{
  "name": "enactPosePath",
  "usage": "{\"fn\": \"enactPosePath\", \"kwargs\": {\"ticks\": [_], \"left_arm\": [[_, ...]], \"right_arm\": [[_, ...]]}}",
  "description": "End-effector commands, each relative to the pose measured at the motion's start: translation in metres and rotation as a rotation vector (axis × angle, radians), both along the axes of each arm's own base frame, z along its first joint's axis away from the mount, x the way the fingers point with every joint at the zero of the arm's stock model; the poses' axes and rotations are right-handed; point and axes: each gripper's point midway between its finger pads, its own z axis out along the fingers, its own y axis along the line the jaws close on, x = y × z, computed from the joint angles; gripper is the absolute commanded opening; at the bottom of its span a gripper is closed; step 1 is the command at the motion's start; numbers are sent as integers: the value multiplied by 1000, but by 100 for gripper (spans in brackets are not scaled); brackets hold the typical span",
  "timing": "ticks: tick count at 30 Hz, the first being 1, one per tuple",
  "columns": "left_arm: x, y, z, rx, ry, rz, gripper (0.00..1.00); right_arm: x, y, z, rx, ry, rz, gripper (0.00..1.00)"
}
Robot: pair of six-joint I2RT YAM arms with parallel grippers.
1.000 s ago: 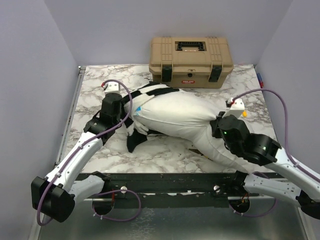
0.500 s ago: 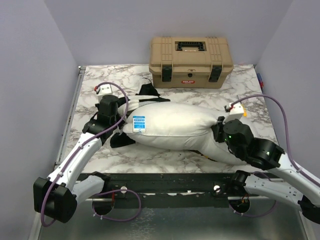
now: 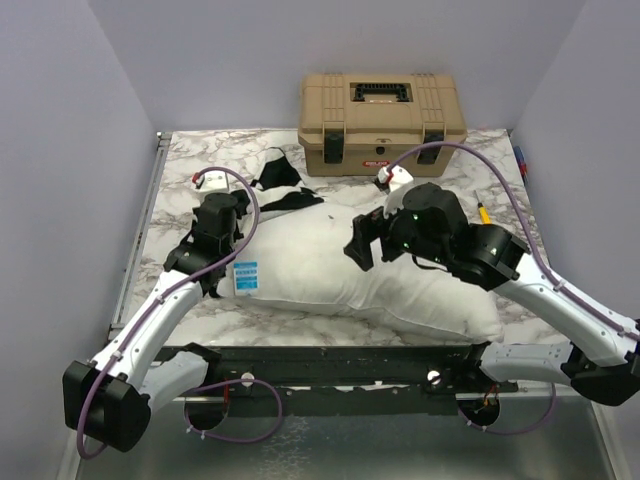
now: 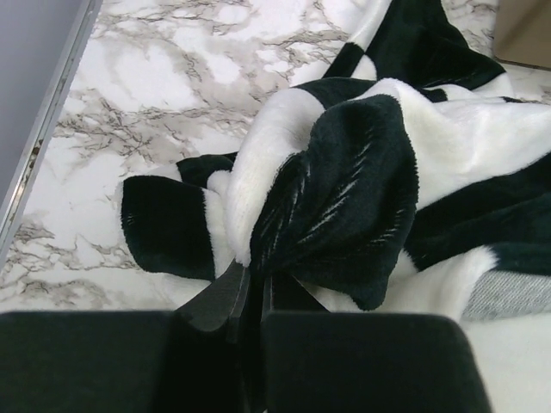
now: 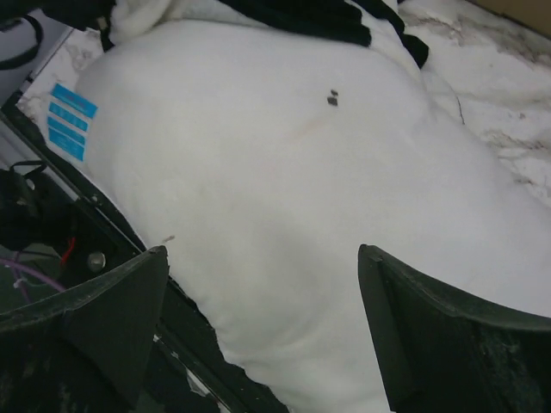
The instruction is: Remove the pillowcase from the pillow
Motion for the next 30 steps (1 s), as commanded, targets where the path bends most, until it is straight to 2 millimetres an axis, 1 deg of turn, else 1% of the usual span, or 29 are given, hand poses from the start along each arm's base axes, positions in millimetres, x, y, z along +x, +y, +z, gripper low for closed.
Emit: {"fn": "enactPosePath", "kwargs": {"ticks": [1, 2, 3, 4, 6, 8, 10, 12, 14, 16, 18, 19, 20, 21, 22, 24, 26, 28, 29, 30], "left_arm": [[-1, -14, 8, -19, -36, -69, 1], [-1, -16, 8, -18, -36, -75, 1], [-2, -16, 8, -16, -38, -79, 1], [-2, -18, 9, -17, -39, -84, 1], [-3, -19, 9, -16, -42, -89, 1], [-4, -20, 11, -17, -47, -97, 1], [-5, -21, 12, -17, -50, -100, 1], [-5, -22, 12, -19, -53, -105, 1], [-5, -23, 13, -20, -55, -110, 1], [-5, -23, 13, -17, -55, -111, 1], [-5, -23, 12, -16, -54, -112, 0], [-5, -24, 12, -16, -55, -114, 0], [-5, -24, 13, -15, -55, -113, 0], [-6, -24, 13, -13, -55, -113, 0], [-6, -23, 12, -11, -54, -111, 0], [-5, -23, 12, -9, -53, -108, 0], [-5, -21, 12, -4, -53, -102, 0], [-5, -19, 12, 4, -53, -90, 0], [-5, -17, 12, 9, -53, -80, 0], [-4, -15, 12, 14, -54, -68, 0]], "right_arm": [[3, 29, 32, 43, -51, 123, 97], [11, 33, 32, 29, -57, 106, 98], [22, 39, 28, 3, -55, 82, 100], [31, 43, 30, -11, -63, 59, 100], [47, 52, 22, -51, -55, 28, 100], [64, 60, 8, -80, -25, 8, 100], [82, 64, -11, -89, 34, -18, 100], [96, 67, -35, -92, 112, -37, 100], [98, 77, -62, -98, 192, -6, 100], [88, 93, -88, -94, 277, 73, 100], [80, 101, -115, -104, 348, 122, 98], [76, 102, -128, -114, 382, 134, 94], [73, 102, -139, -128, 412, 143, 88], [69, 101, -149, -141, 439, 152, 79], [65, 99, -158, -154, 460, 158, 67], [59, 93, -169, -176, 483, 158, 41], [55, 84, -170, -196, 479, 145, 19], [54, 71, -163, -211, 445, 115, 3], [53, 65, -156, -211, 424, 98, 1], [53, 58, -149, -214, 397, 83, 0]]}}
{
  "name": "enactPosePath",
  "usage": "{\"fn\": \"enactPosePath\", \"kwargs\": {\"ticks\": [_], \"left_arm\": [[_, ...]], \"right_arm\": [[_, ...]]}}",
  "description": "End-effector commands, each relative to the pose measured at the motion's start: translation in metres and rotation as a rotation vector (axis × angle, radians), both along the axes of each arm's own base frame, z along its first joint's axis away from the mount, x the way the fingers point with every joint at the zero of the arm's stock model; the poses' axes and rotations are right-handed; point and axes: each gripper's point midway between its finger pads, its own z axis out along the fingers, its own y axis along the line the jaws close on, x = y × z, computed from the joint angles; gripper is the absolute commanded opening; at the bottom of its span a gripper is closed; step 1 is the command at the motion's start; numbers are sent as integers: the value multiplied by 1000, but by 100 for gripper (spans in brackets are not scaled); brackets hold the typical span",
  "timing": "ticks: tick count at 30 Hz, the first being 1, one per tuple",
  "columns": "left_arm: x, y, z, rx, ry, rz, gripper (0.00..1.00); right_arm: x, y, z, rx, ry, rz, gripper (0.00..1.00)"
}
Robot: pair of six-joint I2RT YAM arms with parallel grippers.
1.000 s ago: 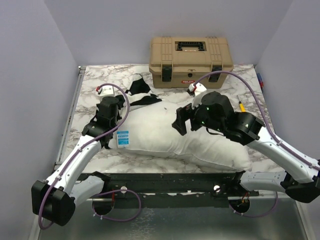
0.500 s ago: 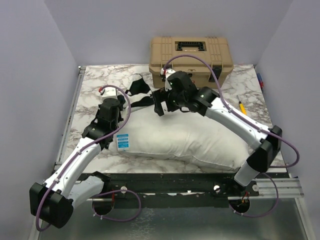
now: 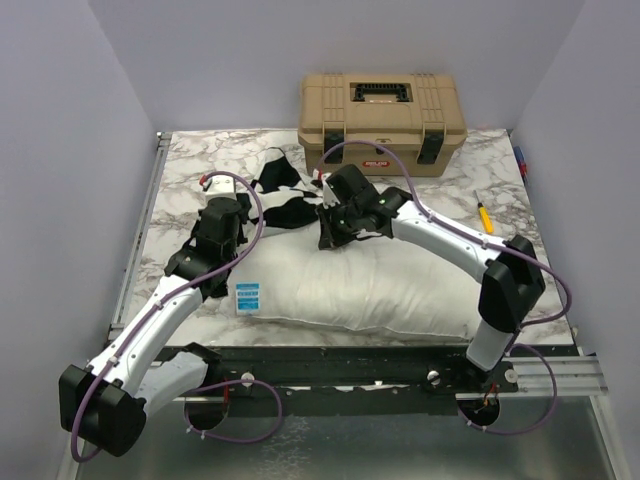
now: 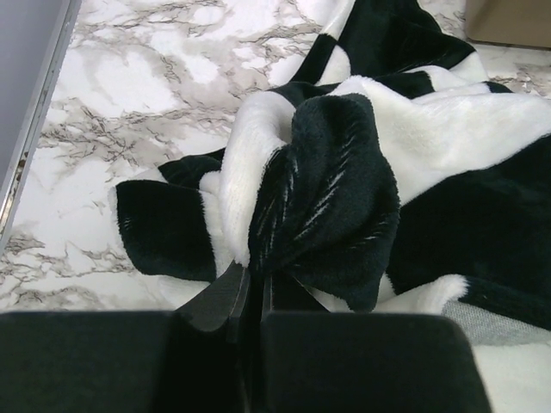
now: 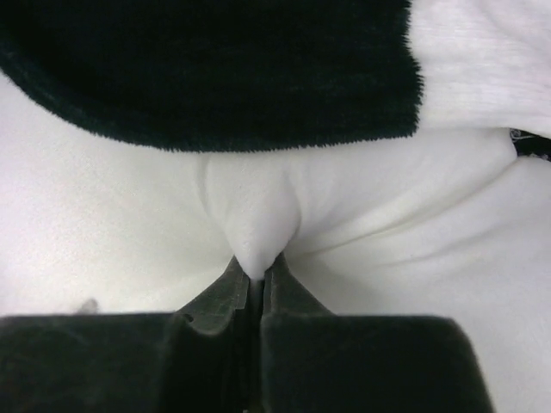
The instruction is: Remove the pillowcase from the pillow
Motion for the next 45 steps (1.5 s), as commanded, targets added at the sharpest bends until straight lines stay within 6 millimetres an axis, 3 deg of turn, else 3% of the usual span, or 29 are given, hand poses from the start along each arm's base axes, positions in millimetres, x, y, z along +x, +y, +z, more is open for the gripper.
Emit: {"fn": "enactPosePath", "kwargs": {"ticks": [1, 4, 10, 13, 23, 36, 39, 45], "left_arm": [[3, 4, 10, 5, -46, 29, 0], [3, 12, 10, 18, -48, 76, 0], [1, 28, 10, 35, -47, 165, 0], [0, 36, 12, 46, -55, 209, 0], [-17, 83, 25, 93, -114, 492, 0], [-43, 116, 46, 112, -220, 699, 0], [-48, 120, 50, 104, -243, 727, 0], [-55, 121, 59, 62, -285, 724, 0]], "right_arm": [[-22, -35, 10, -71, -30, -12, 0], [-27, -57, 41, -63, -122, -41, 0], [-21, -122, 73, -173, -316, -210, 0], [-24, -143, 94, -157, -387, -264, 0], [-48, -186, 165, 22, -609, -349, 0], [-46, -270, 229, 60, -801, -810, 0], [-45, -284, 238, 65, -832, -897, 1], [-32, -283, 240, 14, -854, -955, 1]]}}
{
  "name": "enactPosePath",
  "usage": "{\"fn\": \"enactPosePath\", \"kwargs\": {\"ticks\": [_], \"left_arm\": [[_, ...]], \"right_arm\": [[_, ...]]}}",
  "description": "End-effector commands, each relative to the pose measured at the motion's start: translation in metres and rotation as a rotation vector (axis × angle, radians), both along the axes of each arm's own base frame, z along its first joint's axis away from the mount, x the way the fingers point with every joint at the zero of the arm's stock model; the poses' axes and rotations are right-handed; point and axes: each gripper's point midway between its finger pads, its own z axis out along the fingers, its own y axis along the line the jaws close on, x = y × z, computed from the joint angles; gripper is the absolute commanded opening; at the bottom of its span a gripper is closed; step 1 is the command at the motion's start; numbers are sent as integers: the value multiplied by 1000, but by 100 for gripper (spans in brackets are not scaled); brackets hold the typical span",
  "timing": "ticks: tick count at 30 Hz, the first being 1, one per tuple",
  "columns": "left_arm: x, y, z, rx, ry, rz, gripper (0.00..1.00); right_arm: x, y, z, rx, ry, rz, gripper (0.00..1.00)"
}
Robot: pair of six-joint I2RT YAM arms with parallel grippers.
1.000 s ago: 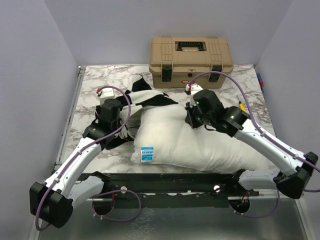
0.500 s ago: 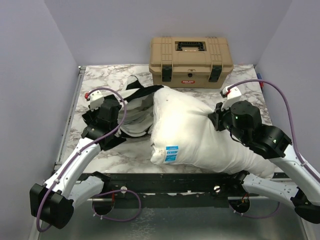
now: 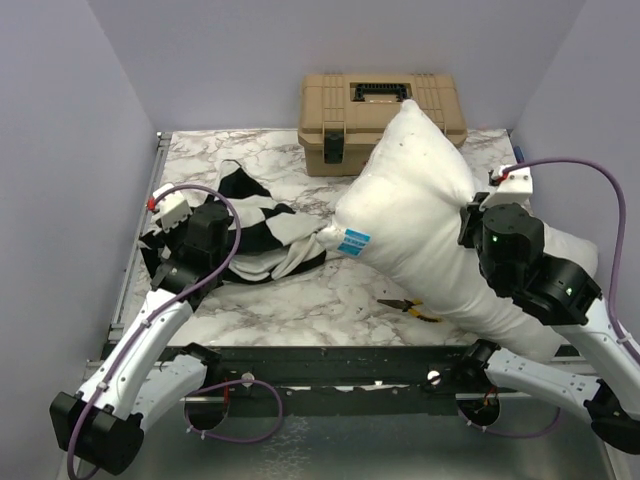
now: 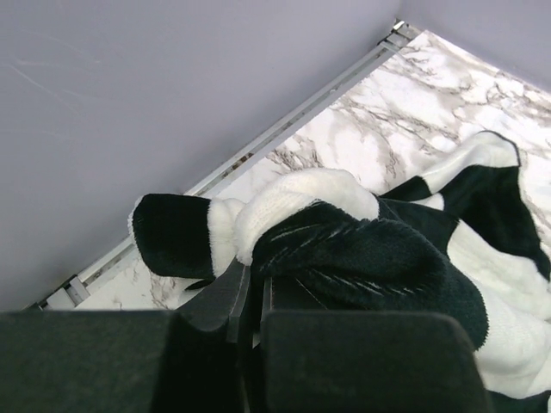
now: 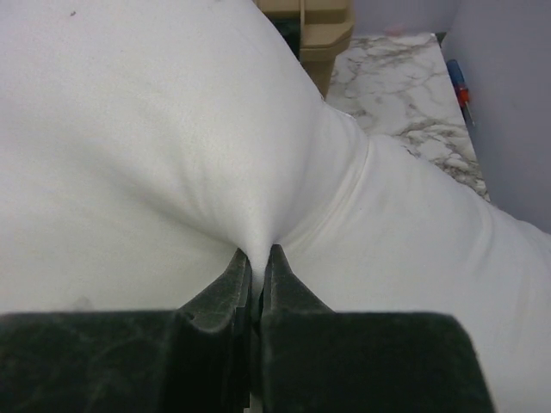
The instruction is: Remove the pillowcase from the pillow
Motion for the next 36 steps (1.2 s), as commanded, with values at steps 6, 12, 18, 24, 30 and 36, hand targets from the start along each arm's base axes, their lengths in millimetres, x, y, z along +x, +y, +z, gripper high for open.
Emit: {"fn": "enactPosePath", "kwargs": {"ticks": [6, 12, 18, 24, 30, 36], "left_arm": [[-11, -5, 35, -63, -140, -76, 7], [-26, -11, 67, -106, -239, -198, 32], [-44, -10, 114, -73, -318, -286, 61], [-59, -9, 156, -20, -375, -360, 71], [-79, -5, 189, 13, -451, -404, 74], [-91, 1, 195, 21, -530, -400, 76]], "right_arm": [[40, -9, 9, -25, -89, -298, 1], [73, 16, -43, -29, 20, -219, 8], [71, 21, -61, 2, 72, -200, 55], [47, -13, -34, 34, 0, -285, 87], [6, -67, -5, 70, -101, -425, 92], [-38, -116, 14, 131, -204, -526, 93]]}}
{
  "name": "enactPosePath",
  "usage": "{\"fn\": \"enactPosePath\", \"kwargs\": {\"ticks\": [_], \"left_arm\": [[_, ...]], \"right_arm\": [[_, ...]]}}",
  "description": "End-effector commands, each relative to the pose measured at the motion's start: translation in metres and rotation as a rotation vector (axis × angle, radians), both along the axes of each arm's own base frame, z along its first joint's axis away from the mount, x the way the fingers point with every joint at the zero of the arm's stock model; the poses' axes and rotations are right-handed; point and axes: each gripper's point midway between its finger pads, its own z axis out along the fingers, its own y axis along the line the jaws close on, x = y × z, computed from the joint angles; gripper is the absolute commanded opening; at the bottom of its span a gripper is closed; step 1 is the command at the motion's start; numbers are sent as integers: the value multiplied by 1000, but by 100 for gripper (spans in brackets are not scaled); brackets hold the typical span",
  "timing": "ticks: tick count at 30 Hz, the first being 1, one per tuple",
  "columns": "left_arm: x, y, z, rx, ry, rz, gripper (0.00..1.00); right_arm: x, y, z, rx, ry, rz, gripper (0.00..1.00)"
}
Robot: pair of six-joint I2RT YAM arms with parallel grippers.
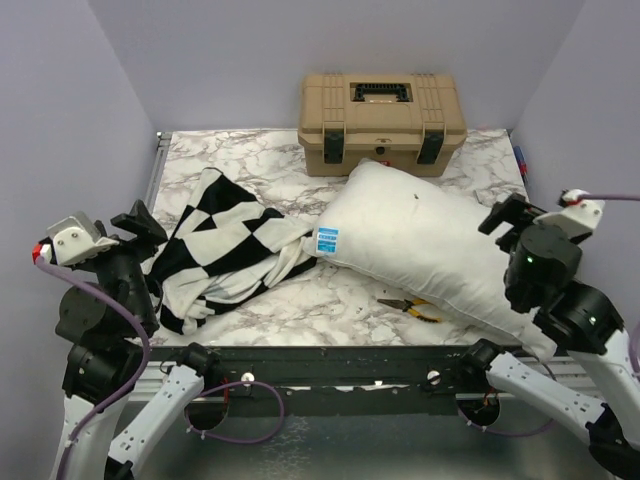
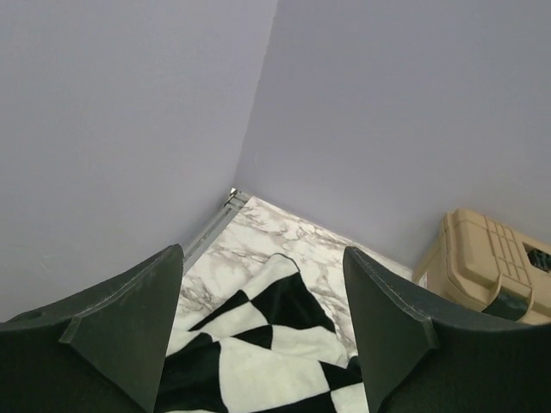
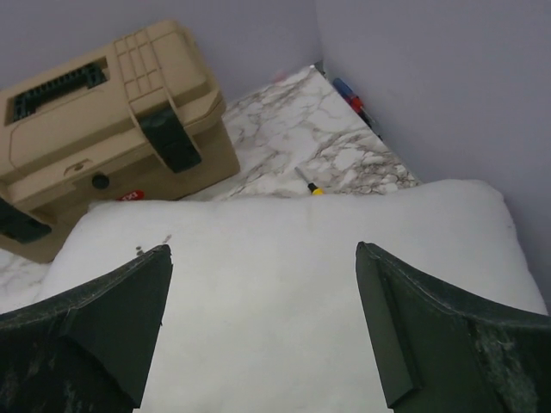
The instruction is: Remove the pillowcase from the pillow
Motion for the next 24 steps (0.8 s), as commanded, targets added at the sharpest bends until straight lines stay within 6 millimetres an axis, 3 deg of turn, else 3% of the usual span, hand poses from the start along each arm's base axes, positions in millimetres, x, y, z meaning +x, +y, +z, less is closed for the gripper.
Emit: {"fn": "enactPosePath", "kwargs": {"ticks": [1, 9, 19, 24], "left_arm": [[-8, 1, 3, 25, -59, -15, 76], [-5, 3, -45, -111, -144, 6, 77], [-1, 3, -86, -194, -222, 14, 77], [-2, 9, -94, -193, -216, 57, 77]], "right_arm": [[-34, -45, 4, 1, -50, -144, 94], [-57, -67, -14, 36, -126, -153, 99], [-80, -89, -31, 158, -250, -195, 100], [-86, -91, -31, 194, -318, -161, 100]]}}
